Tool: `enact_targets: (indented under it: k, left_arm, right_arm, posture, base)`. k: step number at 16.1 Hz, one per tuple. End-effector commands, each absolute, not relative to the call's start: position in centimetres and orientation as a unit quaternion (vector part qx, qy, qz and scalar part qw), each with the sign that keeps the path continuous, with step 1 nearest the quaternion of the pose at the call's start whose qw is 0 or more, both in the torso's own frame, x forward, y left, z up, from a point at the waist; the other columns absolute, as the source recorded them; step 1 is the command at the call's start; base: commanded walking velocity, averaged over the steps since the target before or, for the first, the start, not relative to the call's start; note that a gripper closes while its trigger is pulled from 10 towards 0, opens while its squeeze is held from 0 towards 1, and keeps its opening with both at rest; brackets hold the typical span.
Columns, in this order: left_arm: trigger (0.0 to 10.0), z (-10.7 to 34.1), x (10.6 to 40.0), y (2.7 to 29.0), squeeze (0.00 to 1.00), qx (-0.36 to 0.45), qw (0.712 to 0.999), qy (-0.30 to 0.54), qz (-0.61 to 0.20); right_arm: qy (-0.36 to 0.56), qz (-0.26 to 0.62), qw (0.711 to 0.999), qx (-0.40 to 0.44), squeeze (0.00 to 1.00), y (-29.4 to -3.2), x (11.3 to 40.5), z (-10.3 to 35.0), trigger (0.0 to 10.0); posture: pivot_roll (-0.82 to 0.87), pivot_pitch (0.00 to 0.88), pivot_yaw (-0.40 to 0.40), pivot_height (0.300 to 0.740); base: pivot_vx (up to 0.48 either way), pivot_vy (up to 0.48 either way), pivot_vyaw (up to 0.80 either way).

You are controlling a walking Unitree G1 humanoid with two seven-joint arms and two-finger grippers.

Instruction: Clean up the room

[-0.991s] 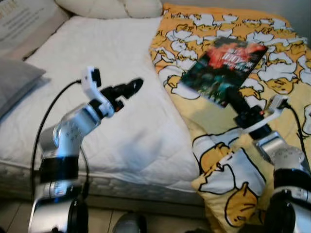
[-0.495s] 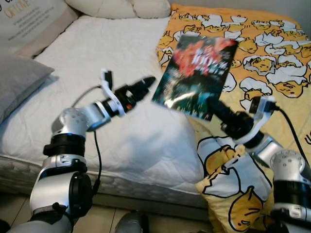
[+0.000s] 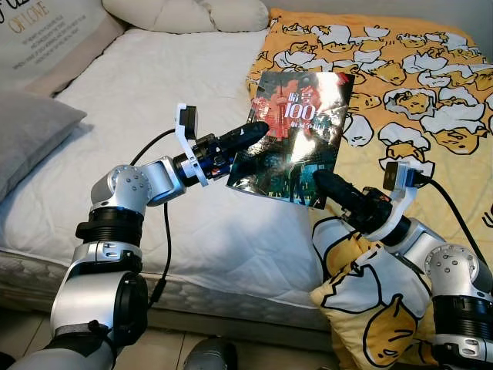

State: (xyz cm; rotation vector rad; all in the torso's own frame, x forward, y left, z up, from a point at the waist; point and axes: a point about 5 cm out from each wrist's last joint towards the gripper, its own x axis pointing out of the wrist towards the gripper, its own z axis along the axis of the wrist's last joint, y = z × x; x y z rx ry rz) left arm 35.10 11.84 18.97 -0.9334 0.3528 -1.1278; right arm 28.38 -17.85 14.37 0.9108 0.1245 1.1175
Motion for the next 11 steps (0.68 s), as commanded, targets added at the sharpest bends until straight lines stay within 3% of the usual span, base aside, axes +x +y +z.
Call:
enact_targets:
  k: [1,11]
  left_arm:
    - [0.0,18.91,34.98,11.86,0.00,-0.410,0.734,0.160,-0.517]
    - [0.0,18.83,34.65,12.19,0.00,-0.380,0.742,0.132,-0.537]
  right_arm:
    - [0.045,0.524,0.750,0.402,0.00,-17.66,28.39,15.07,0.0]
    - [0.045,0.526,0.759,0.380,0.00,-17.89,29.13,15.52,0.0]
  posture:
    - [0.01,0.000,0.061,0.740]
    - [0.01,0.000,0.062,0.740]
  base:
    - [0.000,0.000,0.00]
    - [0.000,0.000,0.00]
